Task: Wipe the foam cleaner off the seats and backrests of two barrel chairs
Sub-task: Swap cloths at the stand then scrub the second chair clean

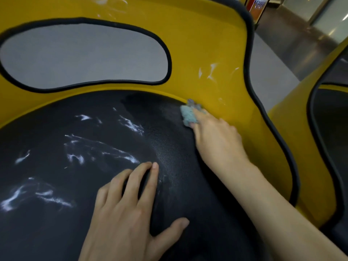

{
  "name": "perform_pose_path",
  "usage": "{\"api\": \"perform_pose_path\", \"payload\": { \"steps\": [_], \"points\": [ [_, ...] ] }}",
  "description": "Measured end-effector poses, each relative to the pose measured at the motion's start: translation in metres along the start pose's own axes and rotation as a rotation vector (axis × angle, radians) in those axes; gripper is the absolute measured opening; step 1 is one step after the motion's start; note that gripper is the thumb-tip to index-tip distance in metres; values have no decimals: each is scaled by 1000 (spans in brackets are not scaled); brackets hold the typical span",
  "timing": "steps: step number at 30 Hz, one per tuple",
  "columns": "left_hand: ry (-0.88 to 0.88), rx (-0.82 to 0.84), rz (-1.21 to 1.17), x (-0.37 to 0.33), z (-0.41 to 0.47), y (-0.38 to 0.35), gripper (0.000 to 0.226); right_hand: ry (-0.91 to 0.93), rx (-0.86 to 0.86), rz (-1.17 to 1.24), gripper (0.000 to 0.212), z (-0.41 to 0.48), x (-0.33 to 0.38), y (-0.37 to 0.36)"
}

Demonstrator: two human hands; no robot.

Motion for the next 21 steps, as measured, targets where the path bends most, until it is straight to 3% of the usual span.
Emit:
{"api": "perform_pose_path", "payload": {
  "steps": [4,7,11,15,18,21],
  "points": [
    [4,13,-14,1,0,1,103,-129,27,-13,48,-52,-30,0],
    [4,22,-28,0,1,0,103,-136,-23,13,44,-42,-21,-1],
    [8,31,-32,0,2,2,103,10,-69,-38,52,18,39,-14],
    [3,40,-3,1,2,1,102,226,15,-49,57,46,96,-31],
    [-3,26,3,0,1,2,101,282,55,-7,53,18,77,-27],
    [-2,16,-1,0,0,1,103,198,41,20,52,-23,33,-21]
  ]
}}
Point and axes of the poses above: each hand's wrist, its own z-axis towards the middle knuckle, its own y-axis out of the back of the hand, x = y × z, the point moved 8 cm from there along z, towards the middle knuckle, and after that the axes turned 7 degrees about x, right-handed, at the moved point
